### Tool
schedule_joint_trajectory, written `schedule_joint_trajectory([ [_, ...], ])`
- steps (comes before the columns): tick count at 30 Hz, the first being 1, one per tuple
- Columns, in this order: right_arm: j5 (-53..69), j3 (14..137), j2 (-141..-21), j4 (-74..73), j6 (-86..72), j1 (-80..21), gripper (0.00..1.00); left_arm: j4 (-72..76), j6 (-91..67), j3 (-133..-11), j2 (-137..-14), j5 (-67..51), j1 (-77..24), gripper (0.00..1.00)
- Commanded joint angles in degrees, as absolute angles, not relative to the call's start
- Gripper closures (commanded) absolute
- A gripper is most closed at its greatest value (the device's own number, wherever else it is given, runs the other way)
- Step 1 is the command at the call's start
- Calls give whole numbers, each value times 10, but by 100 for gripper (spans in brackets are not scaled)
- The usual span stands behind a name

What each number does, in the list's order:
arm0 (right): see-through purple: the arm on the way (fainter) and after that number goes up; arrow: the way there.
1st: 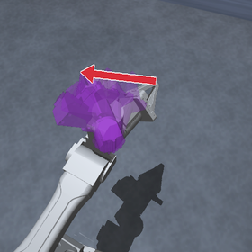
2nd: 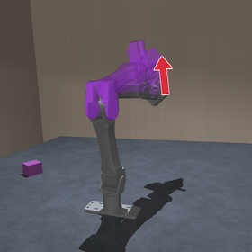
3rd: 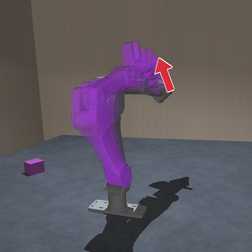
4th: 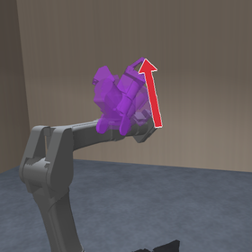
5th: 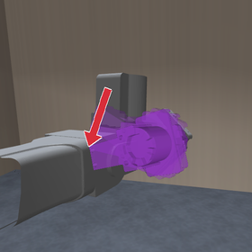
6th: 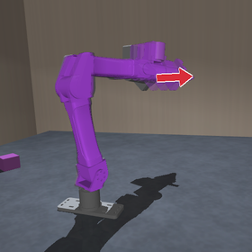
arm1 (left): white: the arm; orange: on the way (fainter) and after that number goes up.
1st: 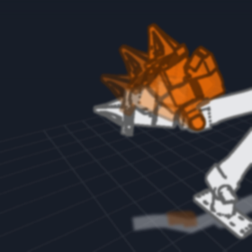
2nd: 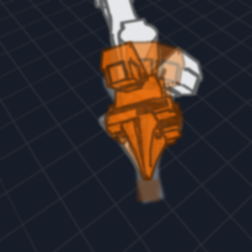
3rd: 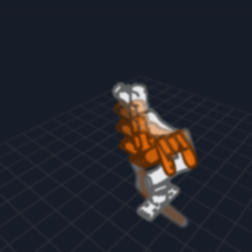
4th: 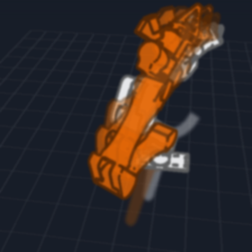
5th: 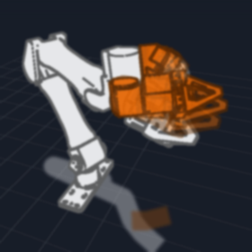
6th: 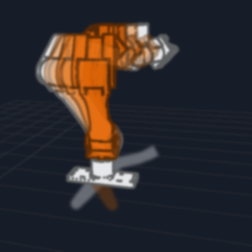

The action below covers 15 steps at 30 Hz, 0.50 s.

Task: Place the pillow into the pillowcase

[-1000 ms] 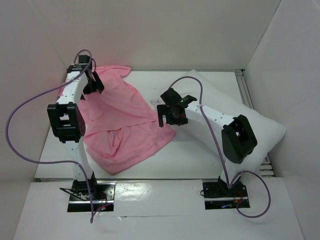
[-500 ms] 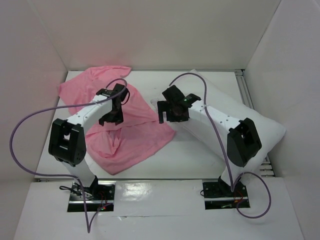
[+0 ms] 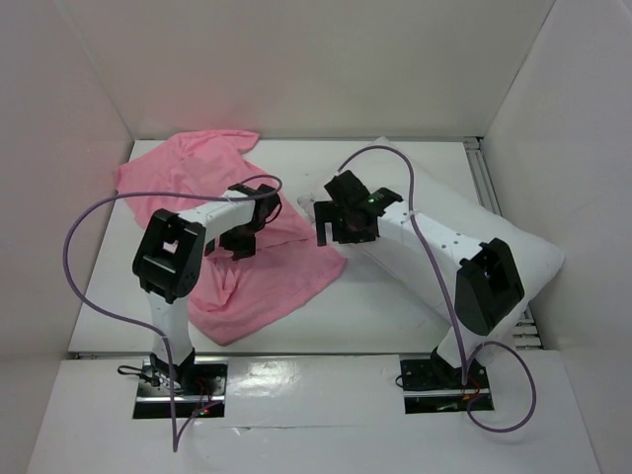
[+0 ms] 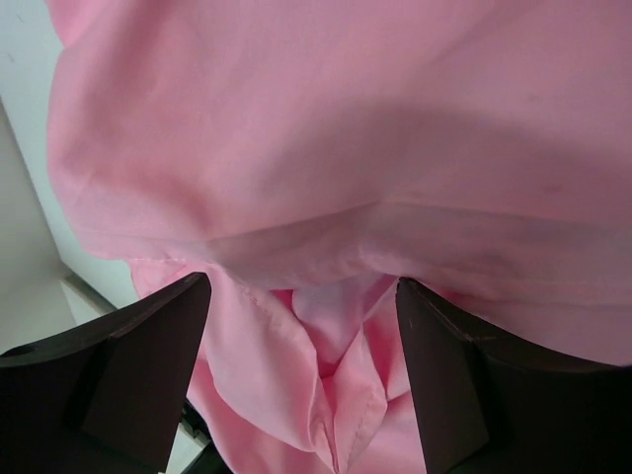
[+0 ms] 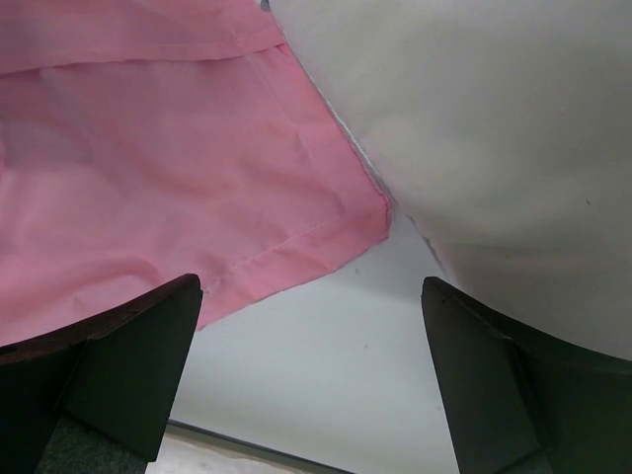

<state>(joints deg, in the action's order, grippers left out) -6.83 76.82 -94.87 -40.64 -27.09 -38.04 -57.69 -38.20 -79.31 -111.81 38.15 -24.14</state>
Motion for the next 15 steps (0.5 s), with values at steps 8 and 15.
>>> schedule_joint_trajectory([
  [8, -77, 762, -912, -404, -272, -374, 0, -641, -416, -883, -1182, 481, -250, 13],
  [15, -83, 751, -902, -404, -272, -368, 0, -673, -422, -932, -1209, 501, -250, 21],
])
